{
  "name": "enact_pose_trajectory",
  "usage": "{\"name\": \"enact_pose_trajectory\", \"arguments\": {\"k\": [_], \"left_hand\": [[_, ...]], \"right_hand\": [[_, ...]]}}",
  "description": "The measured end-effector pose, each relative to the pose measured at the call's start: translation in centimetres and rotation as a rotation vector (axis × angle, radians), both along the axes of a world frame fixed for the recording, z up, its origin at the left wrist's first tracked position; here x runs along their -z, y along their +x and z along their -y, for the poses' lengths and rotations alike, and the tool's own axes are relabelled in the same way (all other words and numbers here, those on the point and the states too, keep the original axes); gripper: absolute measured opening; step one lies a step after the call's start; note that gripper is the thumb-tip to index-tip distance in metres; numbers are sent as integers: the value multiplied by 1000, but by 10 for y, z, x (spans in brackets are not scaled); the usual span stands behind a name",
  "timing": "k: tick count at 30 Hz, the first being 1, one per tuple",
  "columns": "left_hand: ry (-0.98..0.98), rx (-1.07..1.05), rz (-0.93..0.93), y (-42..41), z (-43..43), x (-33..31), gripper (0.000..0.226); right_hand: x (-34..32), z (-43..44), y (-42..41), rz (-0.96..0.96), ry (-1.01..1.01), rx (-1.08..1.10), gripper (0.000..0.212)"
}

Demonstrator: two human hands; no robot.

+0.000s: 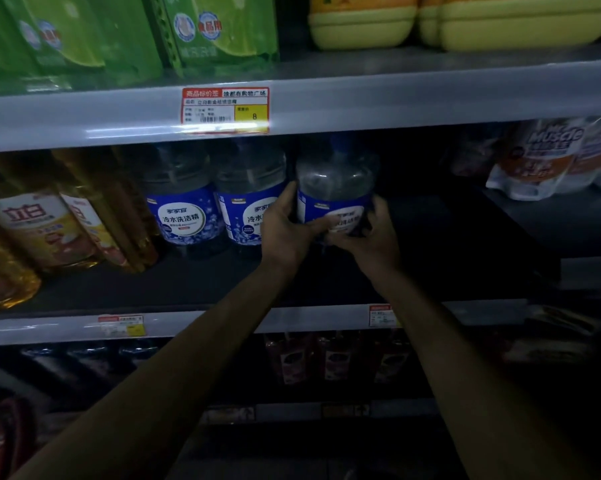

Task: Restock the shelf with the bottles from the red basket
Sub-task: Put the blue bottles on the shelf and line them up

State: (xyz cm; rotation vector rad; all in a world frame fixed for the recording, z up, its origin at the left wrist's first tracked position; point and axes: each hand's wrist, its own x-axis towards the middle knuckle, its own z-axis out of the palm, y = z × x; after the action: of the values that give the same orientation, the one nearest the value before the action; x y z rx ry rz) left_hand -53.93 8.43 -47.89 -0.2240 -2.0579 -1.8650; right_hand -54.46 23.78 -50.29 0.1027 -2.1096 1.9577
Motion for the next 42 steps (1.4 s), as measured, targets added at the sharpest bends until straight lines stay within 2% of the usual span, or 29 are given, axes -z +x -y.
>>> {"name": "enact_pose_trajectory", "arguments": {"k": [7, 12, 16, 22, 24, 30, 34, 38, 42], "left_hand": [[84, -70, 21, -4, -4, -1, 84], [100, -98, 31, -4, -5, 2, 68], [105, -111, 43, -3, -6, 3, 65], [33, -278, 6, 9, -16, 4, 59], [63, -304, 18, 15, -20, 2, 56], [-18, -198, 82, 30, -8, -3, 60], [-80, -67, 125, 47, 1, -7, 55], [-164, 17, 210, 68, 11, -16, 60], [-427, -3, 157, 92, 38, -23, 58]], "right_hand": [[1, 4, -6, -12, 0, -27, 92], [1, 8, -8, 5, -9, -37, 90], [1, 10, -7, 20, -9, -25, 91], [-3, 18, 2, 20, 18, 23, 92], [-5, 17, 6, 37, 11, 29, 92], [-8, 15, 23, 44, 68, 5, 90], [-10, 14, 35, 80, 103, -44, 93], [-13, 14, 51, 109, 229, -74, 91], [-24, 19, 75, 62, 589, -49, 91]]}}
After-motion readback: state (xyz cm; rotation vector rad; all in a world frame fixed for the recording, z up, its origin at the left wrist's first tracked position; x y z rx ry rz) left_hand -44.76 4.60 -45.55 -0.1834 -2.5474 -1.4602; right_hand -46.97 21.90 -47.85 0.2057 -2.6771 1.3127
